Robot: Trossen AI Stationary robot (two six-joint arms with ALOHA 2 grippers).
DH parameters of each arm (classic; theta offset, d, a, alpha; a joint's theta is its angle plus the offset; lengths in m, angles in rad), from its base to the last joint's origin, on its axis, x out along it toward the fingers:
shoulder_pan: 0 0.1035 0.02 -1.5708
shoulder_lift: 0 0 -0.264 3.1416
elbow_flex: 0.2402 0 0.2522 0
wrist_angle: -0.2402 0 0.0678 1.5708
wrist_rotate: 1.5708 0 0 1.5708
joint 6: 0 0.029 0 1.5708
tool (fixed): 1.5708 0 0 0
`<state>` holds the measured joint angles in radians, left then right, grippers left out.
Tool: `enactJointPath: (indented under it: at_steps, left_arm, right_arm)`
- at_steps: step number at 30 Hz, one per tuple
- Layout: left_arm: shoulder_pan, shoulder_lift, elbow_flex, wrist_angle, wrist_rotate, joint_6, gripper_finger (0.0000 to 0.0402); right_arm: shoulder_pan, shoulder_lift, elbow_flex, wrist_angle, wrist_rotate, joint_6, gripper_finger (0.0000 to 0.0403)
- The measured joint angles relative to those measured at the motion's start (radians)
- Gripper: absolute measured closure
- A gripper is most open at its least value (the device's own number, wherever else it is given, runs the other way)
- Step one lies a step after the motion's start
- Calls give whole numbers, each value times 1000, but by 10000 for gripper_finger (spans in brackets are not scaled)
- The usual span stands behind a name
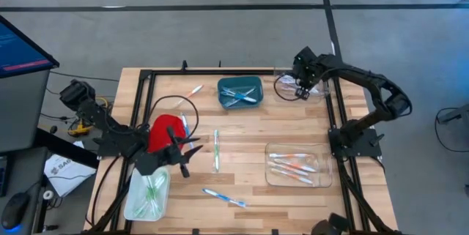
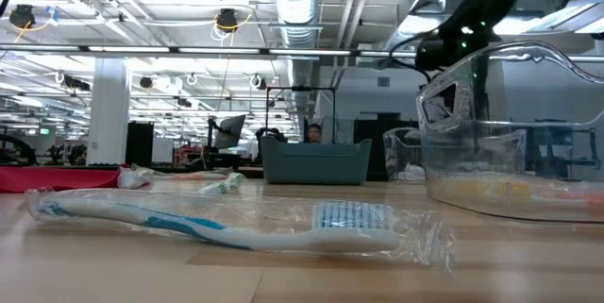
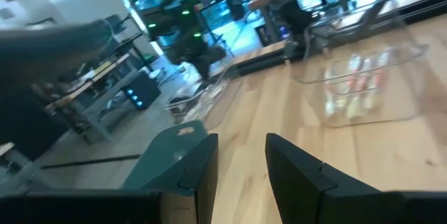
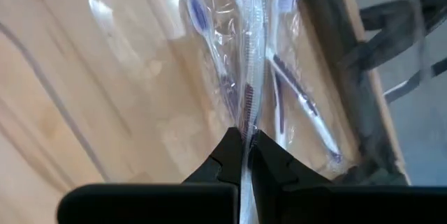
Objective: Pick & Place Toothbrushes
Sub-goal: Put the purple toothbrush into the top transparent bin
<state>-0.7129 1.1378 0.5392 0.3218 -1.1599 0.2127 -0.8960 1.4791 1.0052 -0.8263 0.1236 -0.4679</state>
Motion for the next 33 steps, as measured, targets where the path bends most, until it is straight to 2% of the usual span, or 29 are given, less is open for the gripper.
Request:
enactJointPath:
  at_steps: [6, 13, 20, 33]
  left_arm:
    - [69, 0, 0, 0, 27, -8, 289]
    - [111, 0, 0, 1, 122, -29, 289]
    - [112, 0, 0, 0, 169, -64, 289]
    - [107, 0, 0, 1, 172, -73, 289]
  right_arm:
    - [-12, -18, -105, 52, -7, -51, 400]
    - [7, -20, -108, 71, -18, -116, 400]
    - [9, -20, -108, 45, -52, -145, 397]
    - [1, -20, -108, 45, -48, -126, 335]
